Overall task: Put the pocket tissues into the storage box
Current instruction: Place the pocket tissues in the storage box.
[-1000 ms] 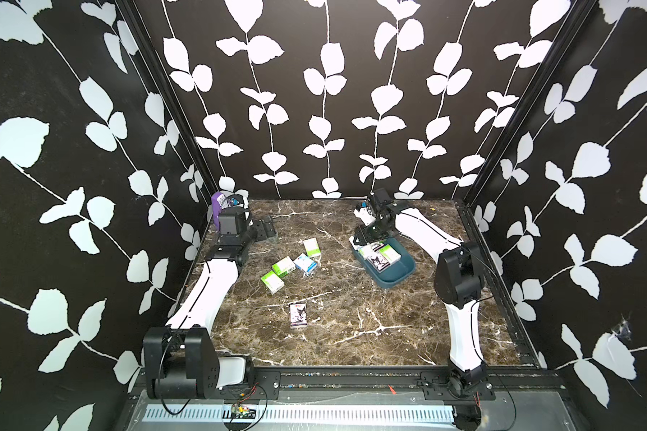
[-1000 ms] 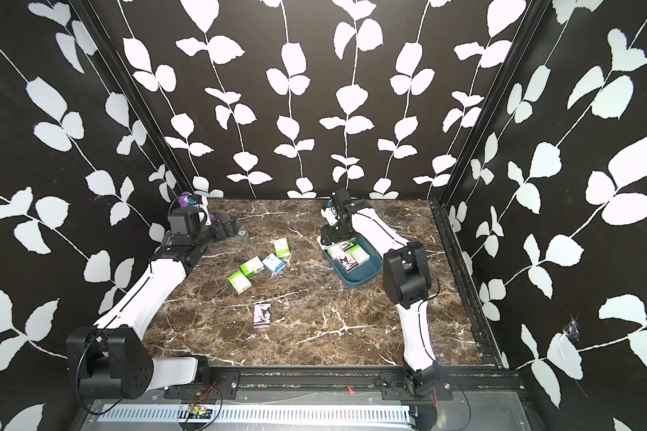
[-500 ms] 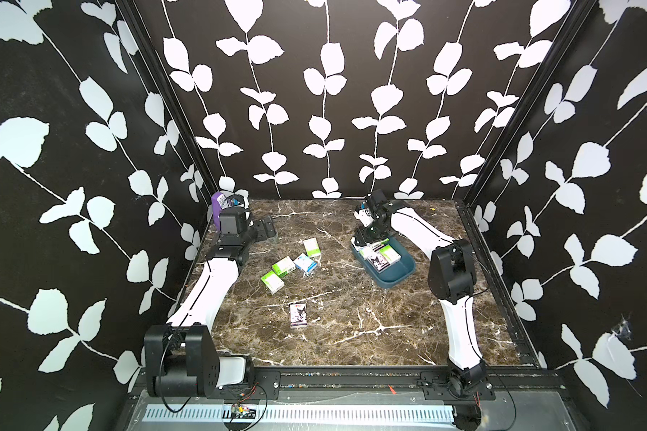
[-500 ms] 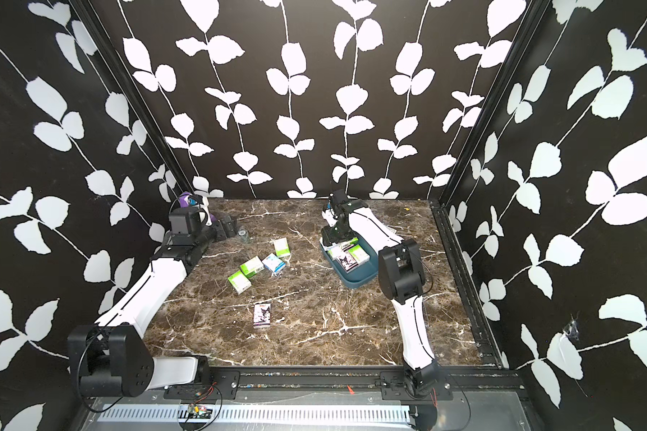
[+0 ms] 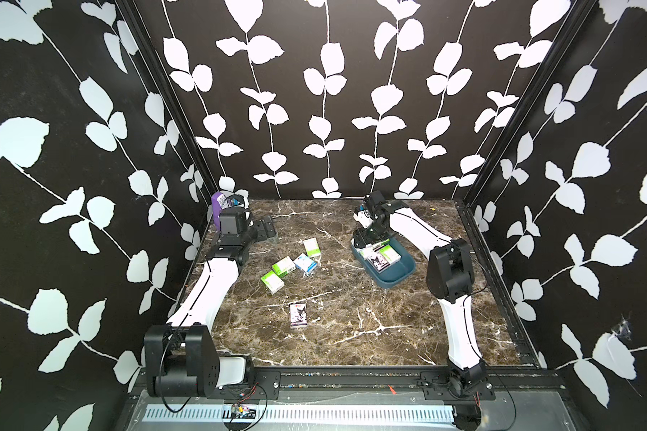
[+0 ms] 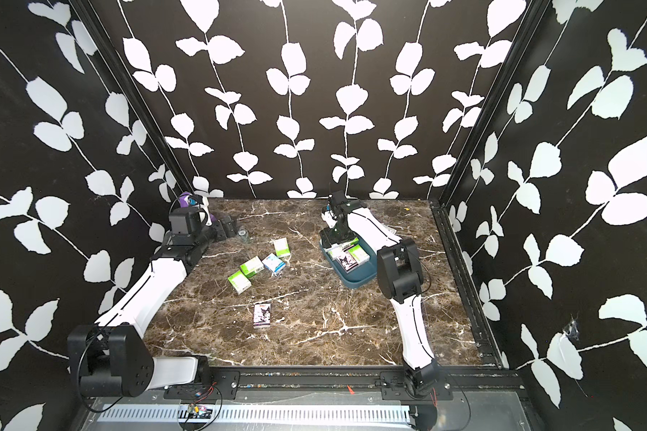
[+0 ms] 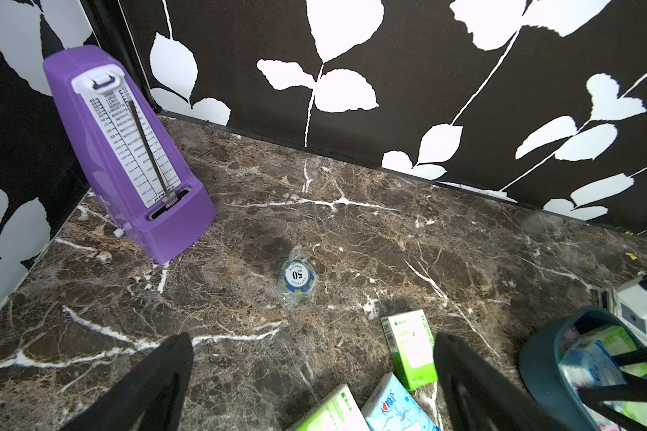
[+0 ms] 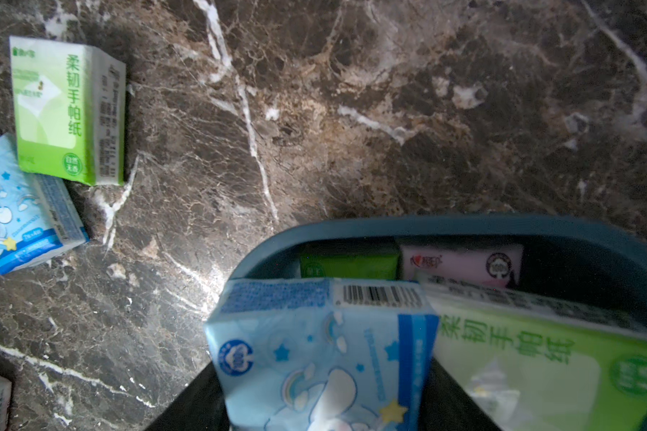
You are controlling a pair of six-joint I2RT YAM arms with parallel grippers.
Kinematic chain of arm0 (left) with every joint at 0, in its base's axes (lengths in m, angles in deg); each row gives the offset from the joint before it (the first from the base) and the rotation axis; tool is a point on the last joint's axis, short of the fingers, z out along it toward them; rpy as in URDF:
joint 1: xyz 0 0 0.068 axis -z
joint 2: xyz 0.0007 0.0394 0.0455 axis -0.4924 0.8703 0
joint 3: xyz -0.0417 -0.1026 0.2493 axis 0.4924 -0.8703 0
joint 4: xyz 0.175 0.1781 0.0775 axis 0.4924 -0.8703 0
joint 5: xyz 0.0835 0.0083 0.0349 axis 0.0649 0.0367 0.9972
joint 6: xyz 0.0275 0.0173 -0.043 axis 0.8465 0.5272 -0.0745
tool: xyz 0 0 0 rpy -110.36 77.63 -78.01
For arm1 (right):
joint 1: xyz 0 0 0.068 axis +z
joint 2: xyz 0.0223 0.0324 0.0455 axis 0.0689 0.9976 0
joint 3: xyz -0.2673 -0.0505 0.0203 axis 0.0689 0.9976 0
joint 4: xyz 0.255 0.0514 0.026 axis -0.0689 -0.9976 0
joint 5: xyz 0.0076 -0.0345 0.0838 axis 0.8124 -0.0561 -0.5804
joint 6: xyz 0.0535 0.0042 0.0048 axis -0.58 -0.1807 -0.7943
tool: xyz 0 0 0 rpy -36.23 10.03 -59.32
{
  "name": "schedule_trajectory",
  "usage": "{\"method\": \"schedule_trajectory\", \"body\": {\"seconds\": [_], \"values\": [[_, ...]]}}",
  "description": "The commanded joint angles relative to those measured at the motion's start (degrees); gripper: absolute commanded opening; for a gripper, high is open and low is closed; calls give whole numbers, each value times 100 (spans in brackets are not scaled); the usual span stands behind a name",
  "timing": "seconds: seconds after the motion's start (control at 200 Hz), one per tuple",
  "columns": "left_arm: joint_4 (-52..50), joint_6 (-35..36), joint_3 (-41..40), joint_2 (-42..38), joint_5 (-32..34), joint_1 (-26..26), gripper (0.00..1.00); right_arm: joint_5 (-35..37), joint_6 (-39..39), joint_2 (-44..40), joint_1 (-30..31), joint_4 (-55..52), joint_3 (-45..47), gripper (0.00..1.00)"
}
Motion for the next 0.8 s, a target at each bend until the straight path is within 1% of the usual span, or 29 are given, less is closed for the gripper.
{"method": "schedule_trajectory", "body": {"seconds": [0.0, 0.29, 0.435, 0.535, 0.79], "values": [[11, 28, 87, -69, -34, -31, 99, 240, 102, 138, 8, -165, -379, 75], [-8, 28, 76, -86, -25, -24, 99, 423, 190, -90, 8, -267, -498, 83], [11, 4, 76, -69, -59, -25, 99, 511, 204, -291, 1, -267, -469, 85], [17, -8, 78, -66, -57, -26, 99, 531, 182, -429, 15, -245, -433, 84], [29, -7, 63, -72, -53, -26, 99, 313, -39, -865, 63, 130, -27, 77]]}}
